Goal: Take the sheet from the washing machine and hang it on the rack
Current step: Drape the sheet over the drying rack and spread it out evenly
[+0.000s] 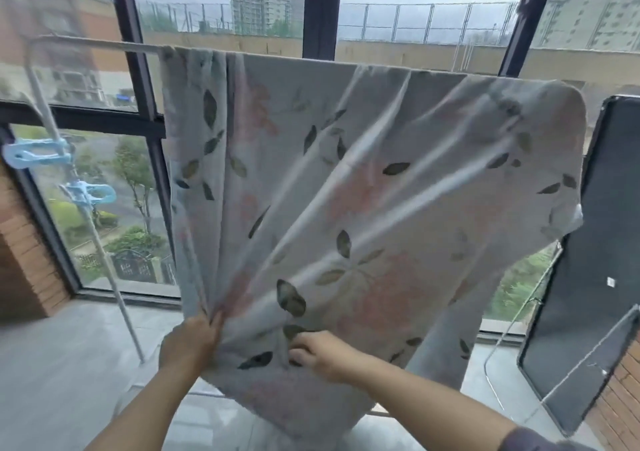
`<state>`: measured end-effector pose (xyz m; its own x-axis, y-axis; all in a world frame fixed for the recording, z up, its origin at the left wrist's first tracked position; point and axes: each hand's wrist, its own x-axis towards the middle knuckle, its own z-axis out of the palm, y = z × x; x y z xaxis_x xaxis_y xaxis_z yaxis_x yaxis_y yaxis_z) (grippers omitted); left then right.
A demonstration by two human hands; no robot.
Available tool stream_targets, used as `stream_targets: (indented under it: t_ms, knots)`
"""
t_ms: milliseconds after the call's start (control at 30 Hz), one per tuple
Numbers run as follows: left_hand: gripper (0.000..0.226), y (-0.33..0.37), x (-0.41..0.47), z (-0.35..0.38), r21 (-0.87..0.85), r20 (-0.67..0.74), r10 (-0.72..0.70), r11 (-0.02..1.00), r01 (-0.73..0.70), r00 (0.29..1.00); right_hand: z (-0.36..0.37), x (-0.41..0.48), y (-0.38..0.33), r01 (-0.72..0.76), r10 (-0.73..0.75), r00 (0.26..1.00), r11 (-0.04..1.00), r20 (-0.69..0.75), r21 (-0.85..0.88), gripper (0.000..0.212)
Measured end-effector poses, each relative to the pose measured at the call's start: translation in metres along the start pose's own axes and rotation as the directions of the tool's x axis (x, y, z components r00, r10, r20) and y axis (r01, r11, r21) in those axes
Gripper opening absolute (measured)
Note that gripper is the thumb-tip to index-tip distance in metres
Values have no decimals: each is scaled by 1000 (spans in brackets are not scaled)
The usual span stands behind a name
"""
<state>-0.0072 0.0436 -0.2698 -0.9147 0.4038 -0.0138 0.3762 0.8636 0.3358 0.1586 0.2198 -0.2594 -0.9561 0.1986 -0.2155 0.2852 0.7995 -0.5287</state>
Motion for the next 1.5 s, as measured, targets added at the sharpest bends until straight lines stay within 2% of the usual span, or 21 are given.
stream_targets:
  t_ms: [133,200,300,367,400,467,500,567,600,633,667,700,733,833,900,1033,1133,1367,1500]
  knots:
    - [50,-21,17,8,159,-16,39,987,-36,999,-14,26,25,-110,110,994,993,-18,-30,34]
    - [50,-24,23,13,154,-25,40,987,-36,999,-16,40,29,-149,148,989,987,-29,-62,45]
    - [52,-26,34,22,112,-36,10,994,-6,999,-19,55,27,-185,171,982,954,-77,-236,58]
    - [52,-24,40,27,79,-34,4,997,-1,999,-25,58,21,-162,89,971,926,-220,-340,59]
    - [52,-25,44,29,57,-33,-6,998,8,999,-28,60,15,-118,-10,945,922,-326,-370,56]
    - [53,-31,51,34,15,-21,-39,999,39,999,-36,67,4,-49,-219,839,881,-498,-470,59]
    - [52,-37,55,37,1,-13,-52,999,52,999,-42,77,5,-58,-294,794,835,-532,-548,68]
    - [49,-51,65,42,-16,-7,-67,998,67,998,-62,95,10,-151,-329,779,728,-534,-669,83]
    - [48,-59,71,44,-20,-9,-62,998,62,998,-73,103,11,-198,-316,796,671,-517,-715,80]
    - [47,-67,77,46,-25,-10,-48,999,47,999,-83,111,10,-228,-281,824,630,-491,-743,65]
    - [48,-71,81,47,-27,-13,-40,999,40,999,-91,113,10,-240,-258,844,603,-471,-761,42]
    - [49,-80,90,47,-14,-1,-29,999,29,1000,-92,123,5,-239,-230,858,613,-459,-753,20]
    - [51,-83,94,48,-4,8,-28,1000,28,1000,-92,128,3,-212,-215,871,647,-443,-732,7]
    - [51,-101,117,57,-4,26,-26,1000,26,999,-79,163,-1,-132,-246,866,728,-436,-673,12]
    - [51,-110,132,66,-4,17,-12,1000,13,1000,-70,186,7,-161,-222,856,744,-467,-649,15]
    - [48,-121,155,77,-34,12,45,998,-44,999,-53,222,25,-247,-75,855,811,-513,-531,23]
    - [44,-119,171,82,-42,17,82,996,-81,997,-51,242,38,-277,-45,846,815,-532,-509,10]
    - [37,-129,210,110,2,85,48,999,-48,995,-30,275,60,-316,82,862,858,-501,-405,15]
    - [27,-156,221,137,121,150,6,992,-25,989,13,303,67,-326,144,885,870,-443,-369,18]
